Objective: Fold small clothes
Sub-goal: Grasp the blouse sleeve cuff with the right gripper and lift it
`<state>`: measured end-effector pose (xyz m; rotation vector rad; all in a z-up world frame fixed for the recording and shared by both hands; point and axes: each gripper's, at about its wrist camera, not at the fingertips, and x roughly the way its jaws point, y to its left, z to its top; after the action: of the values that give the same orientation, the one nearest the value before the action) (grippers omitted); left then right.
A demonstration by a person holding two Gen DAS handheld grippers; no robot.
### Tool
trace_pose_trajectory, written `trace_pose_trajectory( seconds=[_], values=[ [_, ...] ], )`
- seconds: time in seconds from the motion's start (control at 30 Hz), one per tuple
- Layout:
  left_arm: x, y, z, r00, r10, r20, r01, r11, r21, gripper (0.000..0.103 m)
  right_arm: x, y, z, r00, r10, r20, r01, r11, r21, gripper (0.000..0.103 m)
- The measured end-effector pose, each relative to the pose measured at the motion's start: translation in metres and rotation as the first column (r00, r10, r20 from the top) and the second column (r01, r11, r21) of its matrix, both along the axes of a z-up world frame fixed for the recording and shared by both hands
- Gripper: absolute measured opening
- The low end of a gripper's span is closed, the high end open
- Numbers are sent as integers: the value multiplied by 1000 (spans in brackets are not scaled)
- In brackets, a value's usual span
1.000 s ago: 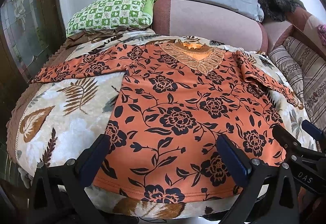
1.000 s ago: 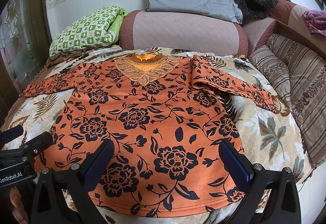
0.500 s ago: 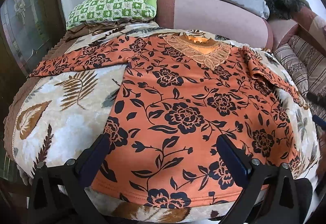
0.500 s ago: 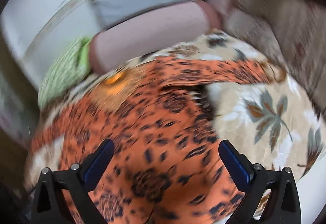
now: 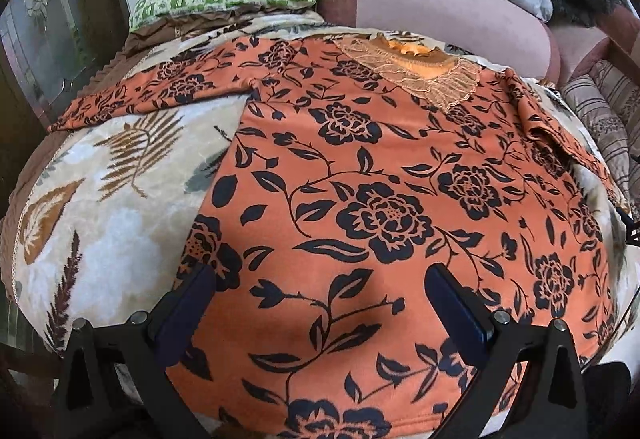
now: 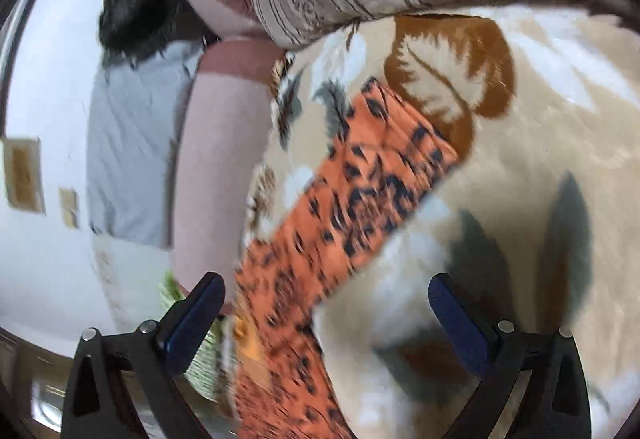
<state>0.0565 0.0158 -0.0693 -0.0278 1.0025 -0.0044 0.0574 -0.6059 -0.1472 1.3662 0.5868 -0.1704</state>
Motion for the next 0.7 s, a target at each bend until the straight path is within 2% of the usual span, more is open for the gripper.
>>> trace_pose_trajectory(
  seconds=[0.1, 0.17, 0.27, 0.37, 0.43, 0.5, 0.63, 0.7],
  values=[
    [7, -5, -4, 1000, 6, -4, -6, 1000, 3, 103, 17, -9, -15, 1000, 19, -3, -19, 999, 46, 100],
    [11, -9, -7, 1000, 8, -7, -8, 1000, 6, 103, 24, -14, -20, 999, 18, 34, -20, 998, 65, 99],
    [18, -16, -11, 1000, 7, -15, -6, 1000, 14, 103, 31, -17, -23, 998, 23, 66, -27, 998, 54, 97],
    [23, -21, -15, 1000, 0, -23, 0, 1000, 21, 103, 40, -19, -31, 1000, 17, 10, -18, 998, 61, 87],
    [26, -24, -17, 1000, -6, -26, 6, 1000, 24, 103, 39, -19, -33, 1000, 6, 3, -6, 998, 59, 85],
    [29, -26, -19, 999, -13, -35, 14, 1000, 25, 103, 35, -20, -35, 1000, -5, -25, 7, 997, 76, 77],
    [32, -23, -18, 1000, -8, -28, 8, 1000, 16, 103, 22, -19, -37, 997, -43, -57, 49, 993, 105, 77],
    [33, -22, -18, 1000, -7, -26, 7, 1000, 17, 103, 24, -18, -35, 994, -47, -102, 57, 993, 100, 76]
  ],
)
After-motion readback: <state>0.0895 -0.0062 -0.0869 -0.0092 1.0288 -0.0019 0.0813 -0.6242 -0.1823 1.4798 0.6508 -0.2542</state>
